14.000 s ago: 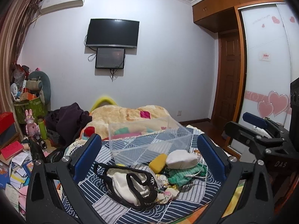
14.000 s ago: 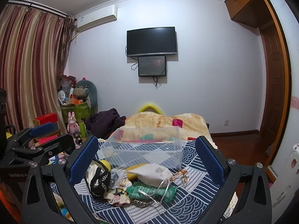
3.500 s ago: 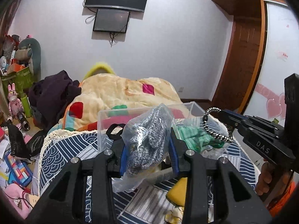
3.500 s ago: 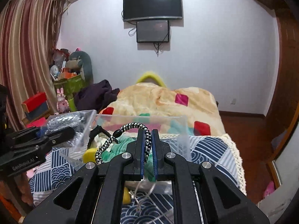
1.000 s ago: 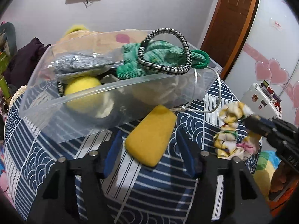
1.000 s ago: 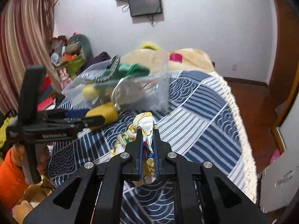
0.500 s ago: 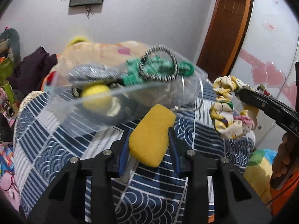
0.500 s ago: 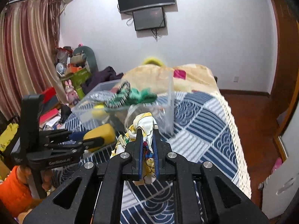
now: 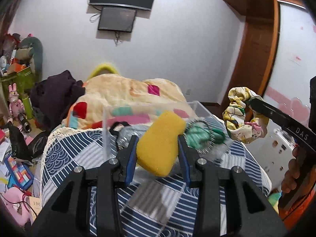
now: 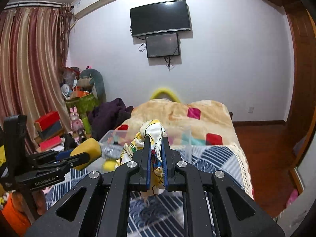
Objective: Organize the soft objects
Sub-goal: 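Lower the sponge and scrunchie into the clear box and open both tools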
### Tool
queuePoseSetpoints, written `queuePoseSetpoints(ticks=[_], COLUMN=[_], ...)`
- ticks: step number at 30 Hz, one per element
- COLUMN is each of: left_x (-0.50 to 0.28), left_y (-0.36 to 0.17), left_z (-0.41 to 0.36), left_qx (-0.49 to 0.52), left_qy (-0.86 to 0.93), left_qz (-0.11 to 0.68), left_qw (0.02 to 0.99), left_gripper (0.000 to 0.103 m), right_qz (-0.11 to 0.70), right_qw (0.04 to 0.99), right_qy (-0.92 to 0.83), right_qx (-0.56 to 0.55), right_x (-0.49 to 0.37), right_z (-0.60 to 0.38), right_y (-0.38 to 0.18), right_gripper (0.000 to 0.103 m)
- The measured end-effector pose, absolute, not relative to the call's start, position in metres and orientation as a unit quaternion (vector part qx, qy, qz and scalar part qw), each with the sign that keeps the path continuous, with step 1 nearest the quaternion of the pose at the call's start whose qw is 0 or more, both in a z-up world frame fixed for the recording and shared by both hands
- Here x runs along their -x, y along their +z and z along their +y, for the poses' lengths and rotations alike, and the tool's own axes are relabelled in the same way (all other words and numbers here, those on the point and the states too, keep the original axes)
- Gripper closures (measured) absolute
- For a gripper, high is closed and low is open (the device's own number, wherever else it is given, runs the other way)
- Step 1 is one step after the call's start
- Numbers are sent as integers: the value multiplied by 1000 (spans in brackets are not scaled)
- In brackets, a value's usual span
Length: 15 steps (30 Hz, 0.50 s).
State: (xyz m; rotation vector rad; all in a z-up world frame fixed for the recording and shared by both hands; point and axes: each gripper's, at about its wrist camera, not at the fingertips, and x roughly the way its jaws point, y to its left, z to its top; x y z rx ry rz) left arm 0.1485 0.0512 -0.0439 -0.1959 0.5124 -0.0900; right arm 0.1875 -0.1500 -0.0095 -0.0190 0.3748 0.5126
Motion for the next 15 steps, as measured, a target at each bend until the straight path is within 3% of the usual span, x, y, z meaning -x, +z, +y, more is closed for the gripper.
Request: queuePoseSetpoints(ticks=[15], left_x=[-205], left_y=[-85], left_z=[45], left_qx=[95], left_qy=[-46], left_qz=[321], left_qw=[941], left_gripper=[63], right_qz=[279], right_qw=[937], right_qy=[192], right_qx=[84], right_x=[-230], right_z=[-135], right_y=[-61], right_gripper=[93])
